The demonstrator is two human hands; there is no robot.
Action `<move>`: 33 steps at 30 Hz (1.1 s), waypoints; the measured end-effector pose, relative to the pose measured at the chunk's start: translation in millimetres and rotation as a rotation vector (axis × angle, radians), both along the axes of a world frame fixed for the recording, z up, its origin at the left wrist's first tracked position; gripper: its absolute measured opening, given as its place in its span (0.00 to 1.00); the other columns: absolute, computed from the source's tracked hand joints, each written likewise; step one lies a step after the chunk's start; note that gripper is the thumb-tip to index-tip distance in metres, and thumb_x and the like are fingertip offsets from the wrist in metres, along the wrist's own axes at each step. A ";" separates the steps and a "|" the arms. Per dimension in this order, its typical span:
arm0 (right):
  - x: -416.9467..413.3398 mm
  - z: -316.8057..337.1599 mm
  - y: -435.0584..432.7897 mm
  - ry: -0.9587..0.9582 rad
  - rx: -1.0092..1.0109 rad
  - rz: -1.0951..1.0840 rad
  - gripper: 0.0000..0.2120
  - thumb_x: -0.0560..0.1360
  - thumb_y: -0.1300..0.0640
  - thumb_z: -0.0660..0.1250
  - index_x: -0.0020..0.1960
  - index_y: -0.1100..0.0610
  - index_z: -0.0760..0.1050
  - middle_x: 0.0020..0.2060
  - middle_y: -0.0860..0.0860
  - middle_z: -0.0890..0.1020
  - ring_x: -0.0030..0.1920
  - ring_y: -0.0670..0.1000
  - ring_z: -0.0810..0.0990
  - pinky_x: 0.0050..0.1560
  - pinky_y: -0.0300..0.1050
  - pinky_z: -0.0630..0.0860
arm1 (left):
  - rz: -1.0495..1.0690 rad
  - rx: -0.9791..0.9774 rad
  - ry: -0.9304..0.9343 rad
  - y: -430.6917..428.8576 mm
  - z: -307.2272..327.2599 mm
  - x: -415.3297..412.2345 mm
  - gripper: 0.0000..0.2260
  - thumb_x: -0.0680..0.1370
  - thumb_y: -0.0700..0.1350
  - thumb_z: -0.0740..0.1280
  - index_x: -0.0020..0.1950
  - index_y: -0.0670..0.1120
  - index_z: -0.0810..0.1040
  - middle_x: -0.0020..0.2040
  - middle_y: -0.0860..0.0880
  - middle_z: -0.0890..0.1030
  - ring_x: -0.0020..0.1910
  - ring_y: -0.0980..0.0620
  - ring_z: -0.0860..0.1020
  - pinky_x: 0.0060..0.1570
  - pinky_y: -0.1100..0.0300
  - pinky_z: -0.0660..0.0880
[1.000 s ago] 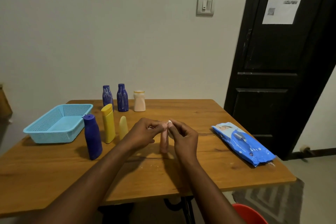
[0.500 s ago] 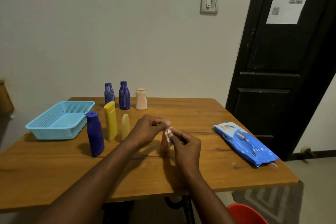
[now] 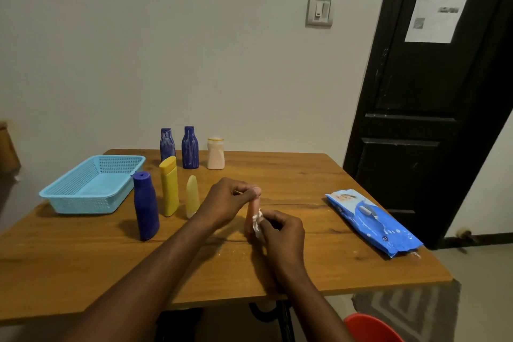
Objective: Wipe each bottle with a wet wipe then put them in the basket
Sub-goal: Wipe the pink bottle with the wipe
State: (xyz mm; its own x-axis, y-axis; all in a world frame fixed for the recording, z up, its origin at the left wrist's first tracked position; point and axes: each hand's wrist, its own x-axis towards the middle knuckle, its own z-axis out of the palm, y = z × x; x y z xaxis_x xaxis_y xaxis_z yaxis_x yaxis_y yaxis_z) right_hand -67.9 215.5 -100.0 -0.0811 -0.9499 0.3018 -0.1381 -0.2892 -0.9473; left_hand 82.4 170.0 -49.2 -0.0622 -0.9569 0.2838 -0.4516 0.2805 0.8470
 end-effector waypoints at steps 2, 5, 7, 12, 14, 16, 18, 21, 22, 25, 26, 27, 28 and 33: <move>5.4 7.9 -0.4 -0.085 -0.054 -0.031 0.10 0.79 0.62 0.69 0.51 0.50 0.86 0.42 0.42 0.87 0.47 0.41 0.85 0.48 0.36 0.81 | 0.001 -0.002 -0.003 1.0 1.4 -0.4 0.08 0.79 0.49 0.70 0.53 0.50 0.87 0.59 0.54 0.84 0.58 0.59 0.80 0.63 0.56 0.75; 9.4 14.6 -10.6 -0.070 -0.096 -0.067 0.11 0.80 0.62 0.68 0.52 0.48 0.85 0.42 0.42 0.87 0.48 0.39 0.84 0.46 0.32 0.79 | -0.005 -0.016 -0.032 2.1 2.2 -0.3 0.08 0.79 0.49 0.70 0.53 0.50 0.87 0.59 0.54 0.84 0.57 0.61 0.80 0.59 0.61 0.75; 9.0 14.2 -17.0 -0.018 -0.075 -0.032 0.12 0.80 0.63 0.66 0.50 0.49 0.85 0.41 0.45 0.87 0.45 0.42 0.84 0.44 0.36 0.81 | -0.001 -0.015 -0.037 2.3 2.1 -0.7 0.08 0.79 0.49 0.70 0.53 0.50 0.87 0.59 0.54 0.84 0.56 0.62 0.80 0.57 0.63 0.75; -1.0 -1.4 -19.5 0.209 0.017 0.035 0.08 0.79 0.60 0.68 0.50 0.54 0.86 0.41 0.46 0.87 0.44 0.40 0.84 0.44 0.36 0.79 | 0.027 -0.017 -0.022 4.2 1.2 -2.7 0.08 0.79 0.50 0.70 0.52 0.49 0.87 0.59 0.53 0.84 0.58 0.57 0.80 0.61 0.57 0.75; -5.8 -5.4 -15.6 0.270 0.017 0.021 0.08 0.78 0.61 0.70 0.48 0.52 0.87 0.39 0.44 0.87 0.42 0.40 0.84 0.44 0.40 0.81 | 0.031 -0.025 -0.022 5.2 1.3 -2.9 0.08 0.79 0.50 0.70 0.53 0.49 0.87 0.59 0.53 0.84 0.58 0.58 0.80 0.60 0.58 0.75; -6.3 -3.8 -7.5 0.221 -0.015 0.012 0.08 0.77 0.62 0.71 0.47 0.51 0.87 0.39 0.43 0.87 0.43 0.41 0.84 0.46 0.39 0.81 | 0.027 -0.032 -0.029 5.2 1.1 -2.9 0.08 0.79 0.50 0.69 0.52 0.49 0.87 0.58 0.54 0.84 0.58 0.59 0.80 0.60 0.59 0.75; -1.7 1.8 -0.5 0.141 -0.096 -0.012 0.07 0.77 0.62 0.72 0.50 0.52 0.87 0.40 0.43 0.87 0.44 0.40 0.85 0.47 0.35 0.80 | 0.016 -0.039 -0.035 5.7 1.1 -2.6 0.09 0.79 0.50 0.69 0.50 0.49 0.88 0.57 0.54 0.85 0.58 0.61 0.79 0.61 0.59 0.74; 3.8 8.4 -4.5 0.052 -0.180 -0.084 0.09 0.78 0.64 0.71 0.54 0.53 0.86 0.44 0.43 0.87 0.48 0.40 0.84 0.49 0.32 0.79 | 0.018 -0.036 -0.040 6.6 2.4 -2.9 0.09 0.79 0.50 0.70 0.55 0.49 0.87 0.59 0.53 0.84 0.59 0.59 0.79 0.62 0.57 0.75; 4.0 10.2 -8.5 0.032 -0.180 -0.106 0.10 0.78 0.64 0.70 0.54 0.53 0.85 0.44 0.44 0.87 0.48 0.40 0.84 0.49 0.32 0.79 | 0.019 -0.033 -0.044 6.7 2.9 -3.5 0.09 0.79 0.50 0.70 0.56 0.49 0.86 0.59 0.52 0.84 0.60 0.57 0.79 0.62 0.56 0.75; 3.1 16.4 -24.1 -0.011 -0.139 -0.118 0.10 0.80 0.65 0.67 0.53 0.53 0.85 0.44 0.45 0.86 0.47 0.41 0.83 0.47 0.32 0.79 | 0.011 -0.037 -0.058 7.4 3.4 -4.3 0.09 0.80 0.49 0.69 0.56 0.50 0.86 0.58 0.53 0.85 0.58 0.59 0.80 0.61 0.58 0.75; 3.3 16.9 -29.3 -0.015 -0.108 -0.097 0.11 0.80 0.65 0.66 0.52 0.52 0.85 0.43 0.45 0.86 0.46 0.42 0.83 0.45 0.33 0.79 | 0.014 -0.038 -0.058 7.2 3.1 -3.6 0.08 0.80 0.49 0.69 0.55 0.51 0.87 0.58 0.54 0.85 0.58 0.59 0.80 0.60 0.58 0.75; 3.4 15.4 -33.6 -0.006 -0.071 -0.069 0.12 0.81 0.65 0.65 0.50 0.52 0.85 0.42 0.46 0.86 0.45 0.43 0.84 0.44 0.34 0.80 | 0.017 -0.036 -0.055 7.1 2.7 -3.3 0.08 0.80 0.49 0.69 0.55 0.51 0.87 0.58 0.54 0.84 0.58 0.59 0.79 0.60 0.60 0.74; 2.9 12.5 -35.8 0.016 -0.033 -0.036 0.13 0.81 0.65 0.64 0.48 0.51 0.85 0.40 0.46 0.86 0.44 0.44 0.84 0.43 0.36 0.80 | 0.021 -0.034 -0.053 6.9 2.2 -3.4 0.09 0.80 0.50 0.69 0.55 0.51 0.87 0.59 0.53 0.84 0.58 0.58 0.79 0.59 0.61 0.74; -4.7 -12.0 -30.7 0.119 0.021 0.042 0.14 0.80 0.64 0.64 0.48 0.51 0.86 0.42 0.46 0.87 0.45 0.44 0.85 0.46 0.41 0.81 | 0.026 -0.044 -0.094 6.1 1.6 -3.7 0.08 0.80 0.51 0.69 0.53 0.51 0.86 0.58 0.55 0.84 0.50 0.68 0.77 0.51 0.68 0.72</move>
